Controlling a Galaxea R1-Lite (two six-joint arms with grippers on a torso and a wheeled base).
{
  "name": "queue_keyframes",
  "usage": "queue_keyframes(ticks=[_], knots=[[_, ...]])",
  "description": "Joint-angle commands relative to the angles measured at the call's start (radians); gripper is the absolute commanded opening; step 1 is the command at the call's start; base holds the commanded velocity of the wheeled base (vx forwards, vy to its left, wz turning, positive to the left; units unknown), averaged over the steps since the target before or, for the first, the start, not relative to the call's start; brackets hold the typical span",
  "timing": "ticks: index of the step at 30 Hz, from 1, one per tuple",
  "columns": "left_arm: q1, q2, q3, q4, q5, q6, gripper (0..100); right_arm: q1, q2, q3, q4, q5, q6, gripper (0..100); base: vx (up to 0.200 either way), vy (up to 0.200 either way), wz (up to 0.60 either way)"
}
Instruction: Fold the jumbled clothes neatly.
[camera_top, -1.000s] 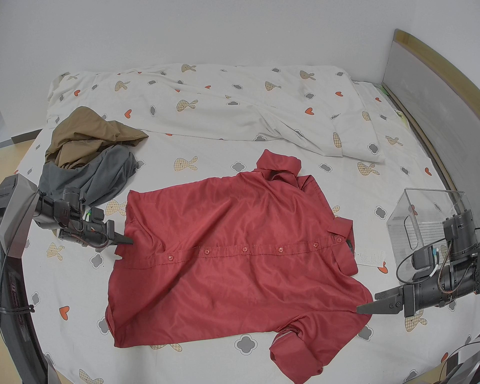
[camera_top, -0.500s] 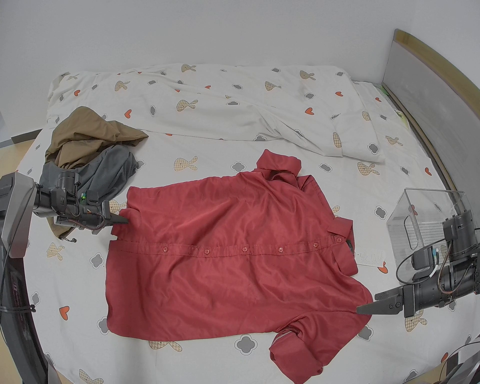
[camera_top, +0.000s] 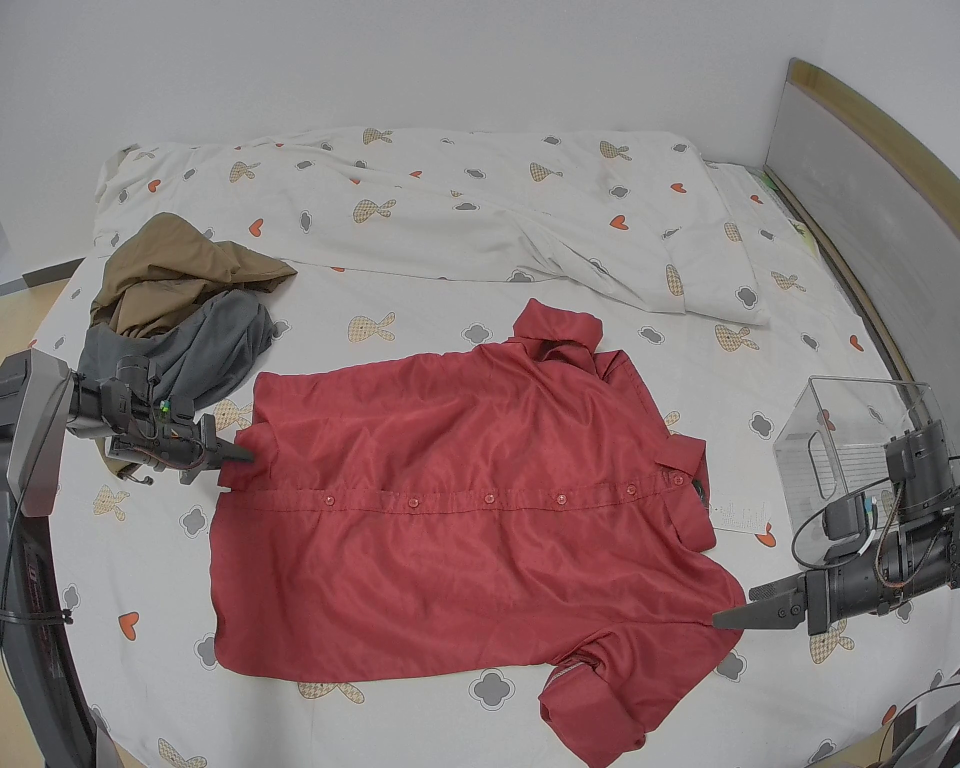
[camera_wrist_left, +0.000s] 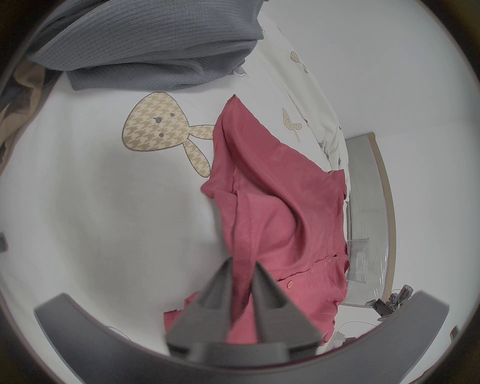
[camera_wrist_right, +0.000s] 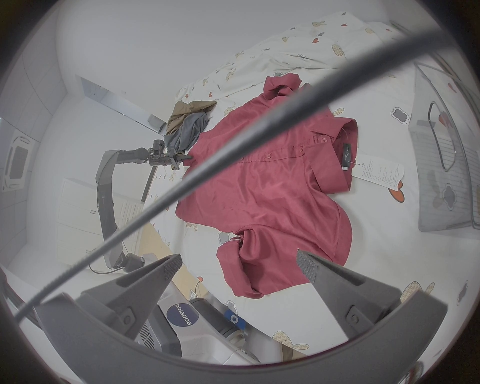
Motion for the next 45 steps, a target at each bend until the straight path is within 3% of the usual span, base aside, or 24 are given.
queue_keyframes(ticks=[1,12,22,32,36,37,45], knots=[[0.01,-0.004,-0.009,0.002,0.0,0.001,100,0.001,-0.002,0.002,0.0,0.001,0.0,100,0.0,0.0,0.0],[0.059,-0.03,-0.017,-0.061,-0.002,0.002,100,0.006,0.001,0.003,0.0,0.001,0.0,100,0.0,0.0,0.0],[-0.005,0.05,-0.077,-0.194,-0.002,0.001,100,0.012,0.0,0.009,0.0,0.001,0.0,100,0.0,0.0,0.0],[-0.047,0.145,-0.25,-0.193,-0.003,-0.007,100,0.015,0.0,0.009,-0.003,0.001,0.0,100,0.0,0.0,0.0],[-0.065,0.197,-0.25,-0.19,-0.003,-0.036,100,0.023,0.001,0.02,-0.023,0.001,0.001,100,0.0,0.0,0.0],[-0.07,0.212,-0.25,-0.19,-0.003,-0.041,0,0.026,0.001,0.021,-0.028,0.001,0.003,100,0.0,0.0,0.0],[-0.074,0.254,-0.25,-0.188,-0.003,-0.042,0,0.031,0.001,0.034,-0.034,0.001,0.006,100,0.0,0.0,0.0]])
